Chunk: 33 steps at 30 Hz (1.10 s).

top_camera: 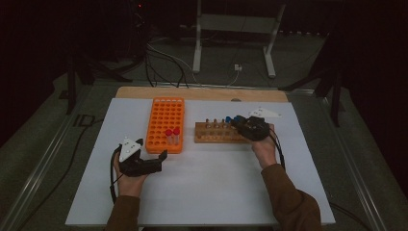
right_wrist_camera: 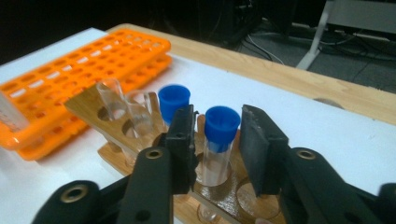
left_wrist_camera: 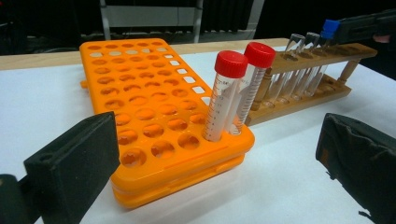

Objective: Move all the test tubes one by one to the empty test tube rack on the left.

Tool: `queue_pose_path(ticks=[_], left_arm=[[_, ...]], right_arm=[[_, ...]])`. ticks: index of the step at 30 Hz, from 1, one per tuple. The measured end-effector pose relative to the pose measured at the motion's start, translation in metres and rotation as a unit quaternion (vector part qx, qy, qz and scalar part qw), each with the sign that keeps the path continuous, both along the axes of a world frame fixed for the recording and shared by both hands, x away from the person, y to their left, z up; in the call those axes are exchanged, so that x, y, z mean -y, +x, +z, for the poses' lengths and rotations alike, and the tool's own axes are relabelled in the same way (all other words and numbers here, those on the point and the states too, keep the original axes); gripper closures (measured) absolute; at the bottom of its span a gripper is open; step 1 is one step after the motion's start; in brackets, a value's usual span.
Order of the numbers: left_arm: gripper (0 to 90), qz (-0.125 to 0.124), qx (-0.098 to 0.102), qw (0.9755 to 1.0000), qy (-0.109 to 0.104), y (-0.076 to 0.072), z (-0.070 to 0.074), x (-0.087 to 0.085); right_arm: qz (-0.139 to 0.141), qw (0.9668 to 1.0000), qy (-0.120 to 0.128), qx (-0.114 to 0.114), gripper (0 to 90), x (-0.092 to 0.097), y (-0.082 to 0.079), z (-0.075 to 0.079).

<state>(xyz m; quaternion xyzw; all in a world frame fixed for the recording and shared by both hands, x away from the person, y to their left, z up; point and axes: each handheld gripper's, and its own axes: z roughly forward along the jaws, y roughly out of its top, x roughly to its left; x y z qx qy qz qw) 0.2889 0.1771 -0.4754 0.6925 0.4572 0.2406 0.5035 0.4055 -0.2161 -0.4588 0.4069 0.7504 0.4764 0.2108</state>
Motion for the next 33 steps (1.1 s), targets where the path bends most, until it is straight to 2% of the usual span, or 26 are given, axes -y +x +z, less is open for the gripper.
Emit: queue_pose_path(ticks=[4, 7, 15, 22, 25, 33], left_arm=[[0.3, -0.001, 0.0, 1.0, -0.001, 0.0002, -0.0002, 0.0003], [0.3, -0.001, -0.001, 1.0, 0.0, 0.0003, -0.0004, 0.0005], [0.3, 0.0, -0.001, 1.0, 0.002, -0.0002, -0.0002, 0.0013], [0.3, -0.001, -0.001, 1.0, 0.003, 0.0, -0.0006, 0.0017], [0.3, -0.001, -0.001, 1.0, 0.002, -0.0001, -0.0006, 0.0015], [0.3, 0.0, -0.002, 1.0, 0.002, 0.0002, -0.0007, 0.0007]], right_arm=[[-0.002, 1.0, -0.004, -0.002, 75.0, -0.0016, 0.0019, -0.0038], [0.002, 1.0, -0.009, 0.003, 76.0, -0.0033, 0.0014, -0.0042], [0.008, 0.9989, -0.041, 0.023, 76.4, -0.0078, -0.0018, -0.0038], [0.008, 0.9991, -0.037, 0.017, 75.4, -0.007, -0.001, -0.004], [0.009, 0.9989, -0.046, 0.008, 75.0, -0.0072, -0.0008, -0.0074], [0.01, 0.9991, -0.04, 0.009, 77.2, -0.0079, -0.0033, -0.0073]])
